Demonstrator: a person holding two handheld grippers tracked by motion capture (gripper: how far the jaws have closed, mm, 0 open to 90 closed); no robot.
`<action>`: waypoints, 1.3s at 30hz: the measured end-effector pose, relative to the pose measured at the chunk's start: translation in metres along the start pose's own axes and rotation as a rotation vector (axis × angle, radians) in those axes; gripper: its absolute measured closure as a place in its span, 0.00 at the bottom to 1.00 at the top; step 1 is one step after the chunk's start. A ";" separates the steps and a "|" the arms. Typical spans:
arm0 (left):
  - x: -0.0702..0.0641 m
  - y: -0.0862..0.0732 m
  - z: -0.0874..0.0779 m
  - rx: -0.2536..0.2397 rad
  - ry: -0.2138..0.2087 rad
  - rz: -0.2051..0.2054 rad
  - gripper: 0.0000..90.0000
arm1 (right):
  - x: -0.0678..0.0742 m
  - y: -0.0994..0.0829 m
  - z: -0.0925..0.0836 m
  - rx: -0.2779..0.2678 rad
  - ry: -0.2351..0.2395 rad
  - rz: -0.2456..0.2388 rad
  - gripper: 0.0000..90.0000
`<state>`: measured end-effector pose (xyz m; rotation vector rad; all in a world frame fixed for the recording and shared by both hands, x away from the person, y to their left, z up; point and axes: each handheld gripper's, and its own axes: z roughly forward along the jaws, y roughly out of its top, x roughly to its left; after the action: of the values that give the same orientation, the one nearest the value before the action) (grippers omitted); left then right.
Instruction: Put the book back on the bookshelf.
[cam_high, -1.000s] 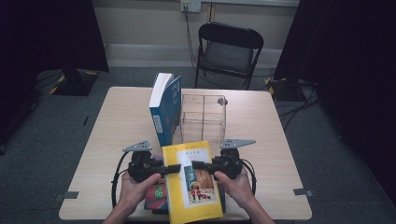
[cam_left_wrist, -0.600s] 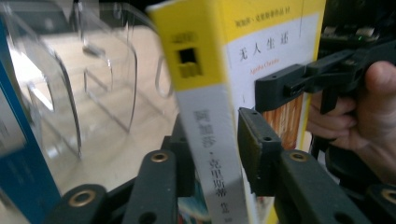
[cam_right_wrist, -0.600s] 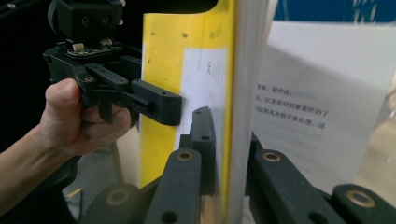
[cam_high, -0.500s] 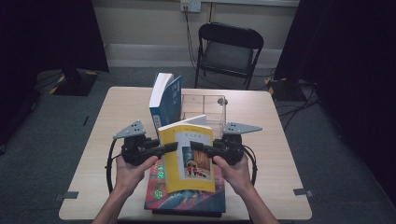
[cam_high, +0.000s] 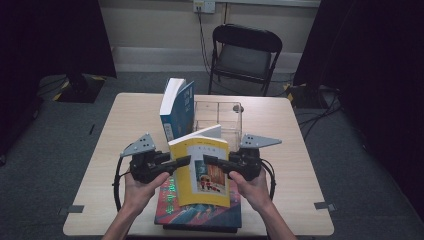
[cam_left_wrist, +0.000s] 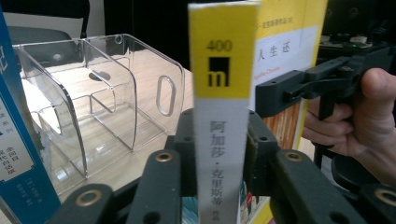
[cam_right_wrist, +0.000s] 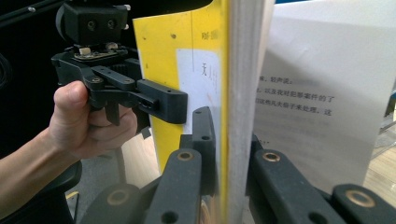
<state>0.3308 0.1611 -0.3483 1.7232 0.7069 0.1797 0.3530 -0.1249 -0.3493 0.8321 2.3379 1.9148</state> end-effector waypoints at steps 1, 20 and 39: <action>-0.001 0.000 0.000 -0.002 -0.001 0.006 0.82 | 0.000 0.000 0.000 0.000 -0.005 -0.002 0.91; -0.017 -0.002 -0.008 0.008 0.012 0.056 0.83 | -0.038 -0.024 -0.012 0.085 -0.061 0.040 0.42; -0.017 0.000 -0.012 -0.021 0.061 0.077 0.81 | -0.033 -0.033 0.006 0.063 -0.094 0.006 0.65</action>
<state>0.3115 0.1615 -0.3406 1.7322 0.6808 0.2933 0.3705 -0.1364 -0.3912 0.9145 2.3536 1.7715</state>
